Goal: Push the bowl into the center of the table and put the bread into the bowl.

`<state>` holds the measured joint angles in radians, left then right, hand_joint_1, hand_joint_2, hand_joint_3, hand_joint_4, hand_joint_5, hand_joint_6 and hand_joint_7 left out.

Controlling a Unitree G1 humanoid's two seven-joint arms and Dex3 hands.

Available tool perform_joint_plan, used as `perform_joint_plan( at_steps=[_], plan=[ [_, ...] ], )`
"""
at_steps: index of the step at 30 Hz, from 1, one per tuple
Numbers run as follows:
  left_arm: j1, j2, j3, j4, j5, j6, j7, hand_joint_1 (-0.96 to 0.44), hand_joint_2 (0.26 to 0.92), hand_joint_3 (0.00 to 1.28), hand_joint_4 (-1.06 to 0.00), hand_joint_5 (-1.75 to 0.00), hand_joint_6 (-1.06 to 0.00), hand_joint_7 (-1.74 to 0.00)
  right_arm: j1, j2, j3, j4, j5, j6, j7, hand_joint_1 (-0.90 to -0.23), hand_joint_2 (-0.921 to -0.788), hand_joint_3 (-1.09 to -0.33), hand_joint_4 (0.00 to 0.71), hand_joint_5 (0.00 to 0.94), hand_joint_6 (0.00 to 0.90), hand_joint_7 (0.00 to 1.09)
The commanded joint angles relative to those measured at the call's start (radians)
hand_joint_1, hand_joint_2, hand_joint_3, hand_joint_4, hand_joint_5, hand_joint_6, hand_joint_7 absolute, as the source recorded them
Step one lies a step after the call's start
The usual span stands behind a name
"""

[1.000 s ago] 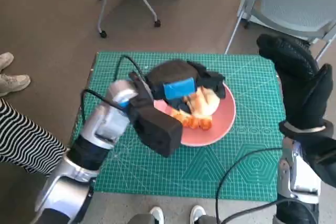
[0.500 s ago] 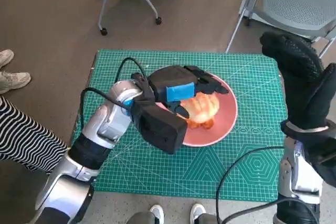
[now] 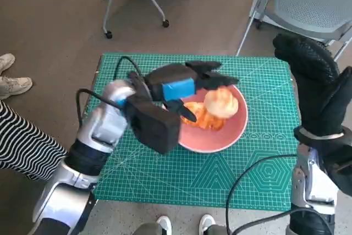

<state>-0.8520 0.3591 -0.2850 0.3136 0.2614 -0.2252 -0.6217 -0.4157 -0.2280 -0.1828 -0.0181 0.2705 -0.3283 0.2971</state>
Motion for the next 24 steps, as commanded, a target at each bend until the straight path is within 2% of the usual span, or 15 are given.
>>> perform_joint_plan(
  at_steps=[1, 6, 9, 15, 19, 24],
  plan=[
    [-0.015, 0.026, 0.091, -0.018, -0.122, 0.035, -0.048, -0.35, 0.808, 0.0, -0.02, 0.0, -0.2, -0.02, -0.006, 0.007, 0.006, 0.004, 0.003, 0.025, -0.008, -0.696, -0.921, -0.732, 0.18, 0.002, 0.036, 0.56],
    [0.007, -0.002, 0.2, -0.011, -0.279, 0.035, -0.048, -0.43, 0.85, 0.02, -0.01, 0.0, -0.2, -0.02, -0.017, 0.007, 0.009, -0.006, 0.004, 0.041, -0.012, -0.7, -0.921, -0.722, 0.18, 0.002, 0.044, 0.56],
    [0.038, -0.071, 0.283, 0.0, -0.417, 0.014, -0.025, -0.5, 0.89, 0.04, -0.01, 0.0, -0.2, -0.02, -0.031, 0.006, 0.013, -0.012, -0.002, 0.052, -0.018, -0.696, -0.921, -0.719, 0.181, 0.002, 0.048, 0.56],
    [0.098, -0.205, 0.379, -0.058, -0.628, 0.021, 0.026, -0.6, 0.918, 0.2, -0.03, -0.01, -0.21, -0.03, -0.058, 0.003, 0.022, -0.008, -0.016, 0.058, -0.024, -0.681, -0.921, -0.715, 0.182, 0.003, 0.052, 0.56],
    [0.122, -0.256, 0.414, -0.047, -0.695, -0.013, 0.03, -0.62, 0.92, 0.32, -0.03, -0.01, -0.2, -0.04, -0.08, 0.005, 0.03, 0.003, -0.024, 0.06, -0.028, -0.682, -0.921, -0.705, 0.186, 0.004, 0.057, 0.56],
    [0.157, -0.265, 0.437, -0.052, -0.73, -0.024, 0.009, -0.64, 0.921, 0.35, -0.04, -0.01, -0.2, -0.05, -0.106, 0.009, 0.047, 0.009, -0.045, 0.062, -0.041, -0.69, -0.921, -0.694, 0.195, 0.008, 0.064, 0.56]
  ],
)
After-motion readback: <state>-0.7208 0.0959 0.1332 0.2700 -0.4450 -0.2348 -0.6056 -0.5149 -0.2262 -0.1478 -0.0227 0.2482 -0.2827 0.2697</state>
